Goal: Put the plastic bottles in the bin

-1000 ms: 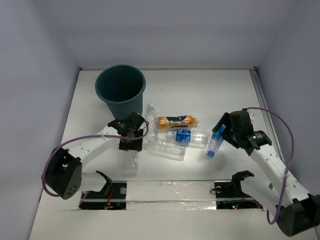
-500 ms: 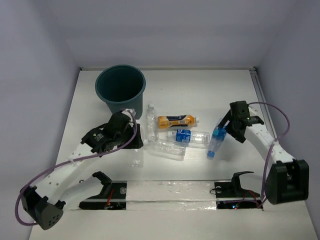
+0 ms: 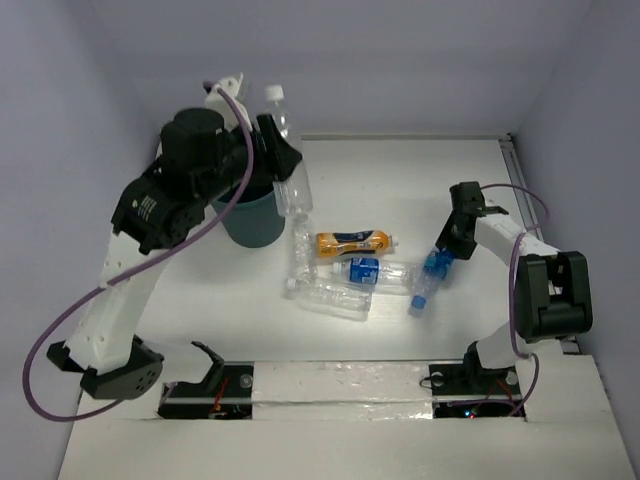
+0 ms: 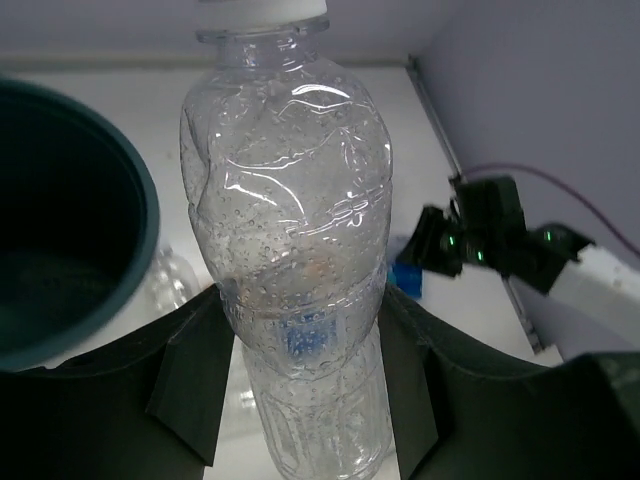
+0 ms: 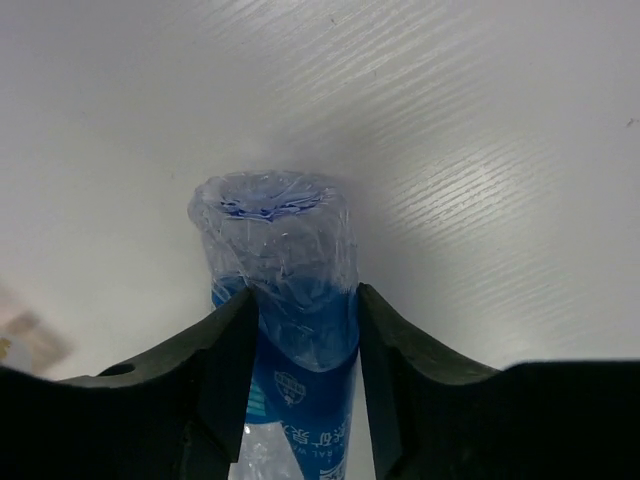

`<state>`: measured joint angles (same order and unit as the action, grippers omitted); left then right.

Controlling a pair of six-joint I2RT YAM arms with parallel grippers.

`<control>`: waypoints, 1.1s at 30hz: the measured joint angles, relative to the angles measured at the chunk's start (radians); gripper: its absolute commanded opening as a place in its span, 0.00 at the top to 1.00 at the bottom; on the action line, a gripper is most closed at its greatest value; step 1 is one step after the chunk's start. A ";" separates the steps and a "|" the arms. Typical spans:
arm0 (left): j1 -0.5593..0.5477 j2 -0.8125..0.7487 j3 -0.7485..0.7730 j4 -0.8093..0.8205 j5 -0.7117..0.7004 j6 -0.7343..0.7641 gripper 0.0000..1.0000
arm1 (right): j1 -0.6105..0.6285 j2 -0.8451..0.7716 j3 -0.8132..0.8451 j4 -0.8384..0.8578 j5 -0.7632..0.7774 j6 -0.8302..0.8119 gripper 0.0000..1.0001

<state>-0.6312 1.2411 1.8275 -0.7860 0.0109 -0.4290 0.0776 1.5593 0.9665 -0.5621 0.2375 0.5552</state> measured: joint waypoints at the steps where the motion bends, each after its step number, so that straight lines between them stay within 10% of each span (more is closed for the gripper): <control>1: 0.016 0.041 0.071 0.004 -0.010 0.013 0.79 | 0.000 0.001 0.000 0.003 0.001 -0.003 0.61; 7: 0.259 0.184 0.194 0.063 -0.018 0.046 0.79 | 0.000 -0.040 0.001 0.004 0.061 -0.010 0.71; 17: 0.431 0.251 -0.020 0.235 -0.151 0.058 0.74 | -0.006 -0.417 0.194 -0.086 0.129 -0.011 0.74; 27: 0.430 0.147 -0.442 0.491 -0.254 0.107 0.12 | 0.296 -0.445 0.549 -0.063 0.038 0.087 0.72; 33: 0.430 0.056 -0.473 0.524 -0.238 0.117 0.03 | 0.502 -0.173 0.767 -0.022 0.068 0.133 0.72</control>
<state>-0.2016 1.2968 1.3548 -0.2619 -0.2276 -0.3115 0.5800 1.3861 1.7336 -0.5842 0.3050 0.6884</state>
